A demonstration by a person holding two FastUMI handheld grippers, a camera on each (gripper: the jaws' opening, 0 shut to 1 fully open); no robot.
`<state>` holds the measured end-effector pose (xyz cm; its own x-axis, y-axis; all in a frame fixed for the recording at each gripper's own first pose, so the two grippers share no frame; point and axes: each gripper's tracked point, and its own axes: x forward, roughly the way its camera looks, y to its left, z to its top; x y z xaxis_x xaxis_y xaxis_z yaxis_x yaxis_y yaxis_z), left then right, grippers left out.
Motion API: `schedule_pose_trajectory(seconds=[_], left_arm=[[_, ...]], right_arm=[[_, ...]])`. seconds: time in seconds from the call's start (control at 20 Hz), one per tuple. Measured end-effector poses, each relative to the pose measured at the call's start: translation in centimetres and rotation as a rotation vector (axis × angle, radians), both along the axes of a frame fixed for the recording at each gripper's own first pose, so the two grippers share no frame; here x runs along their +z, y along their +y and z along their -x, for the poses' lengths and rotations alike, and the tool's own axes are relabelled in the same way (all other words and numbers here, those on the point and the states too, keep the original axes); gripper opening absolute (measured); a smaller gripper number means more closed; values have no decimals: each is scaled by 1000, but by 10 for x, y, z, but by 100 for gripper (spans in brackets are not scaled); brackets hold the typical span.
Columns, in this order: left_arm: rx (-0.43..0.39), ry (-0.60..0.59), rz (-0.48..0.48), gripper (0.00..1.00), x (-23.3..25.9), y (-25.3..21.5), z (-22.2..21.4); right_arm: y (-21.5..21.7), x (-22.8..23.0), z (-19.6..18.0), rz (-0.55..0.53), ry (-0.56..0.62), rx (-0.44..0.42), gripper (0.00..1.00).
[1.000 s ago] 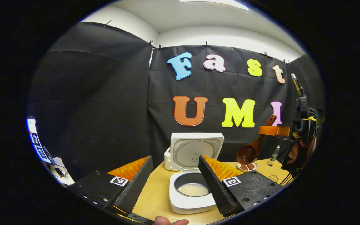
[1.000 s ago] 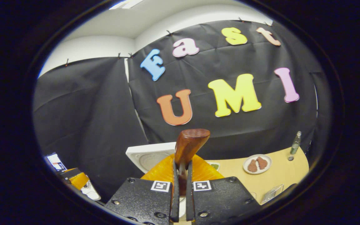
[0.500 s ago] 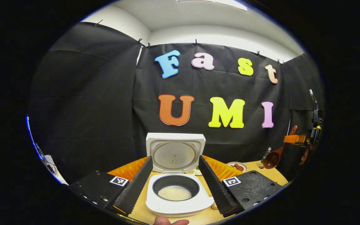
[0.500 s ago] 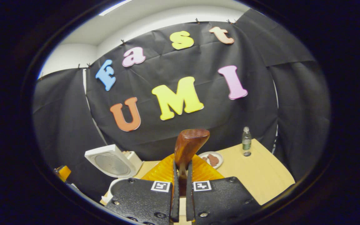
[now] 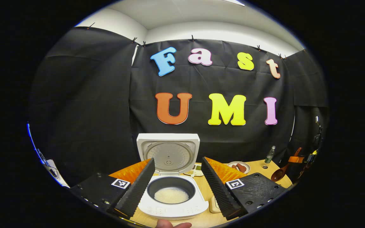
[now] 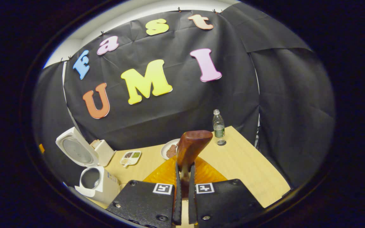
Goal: Close the left gripper, press the button to open the rice cooker; take a wooden spoon from the chopstick holder with the right hand, scoop a spoonful of rice and pour it into the rice cooker, then put the wooden spoon back into the chopstick holder.
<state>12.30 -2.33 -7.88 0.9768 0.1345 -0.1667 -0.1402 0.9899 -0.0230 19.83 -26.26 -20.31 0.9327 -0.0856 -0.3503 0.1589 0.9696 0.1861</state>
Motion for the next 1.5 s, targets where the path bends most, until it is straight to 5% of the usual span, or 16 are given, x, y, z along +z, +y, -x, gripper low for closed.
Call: schedule_pose_trajectory(seconds=[0.55, 0.9, 1.2, 1.5], left_arm=[[38, 58, -50, 94, 0, 5, -2], [17, 78, -58, 94, -1, -6, -5], [-10, 50, -33, 95, 6, -16, -12], [-32, 7, -13, 94, 20, -15, -31]], right_arm=[[-19, -114, -33, -33, 107, 1, 14], [-15, -133, -38, -110, 115, 37, 19], [-29, -119, -27, -31, 126, 5, 75], [-42, -53, -6, 69, 41, -34, 83]])
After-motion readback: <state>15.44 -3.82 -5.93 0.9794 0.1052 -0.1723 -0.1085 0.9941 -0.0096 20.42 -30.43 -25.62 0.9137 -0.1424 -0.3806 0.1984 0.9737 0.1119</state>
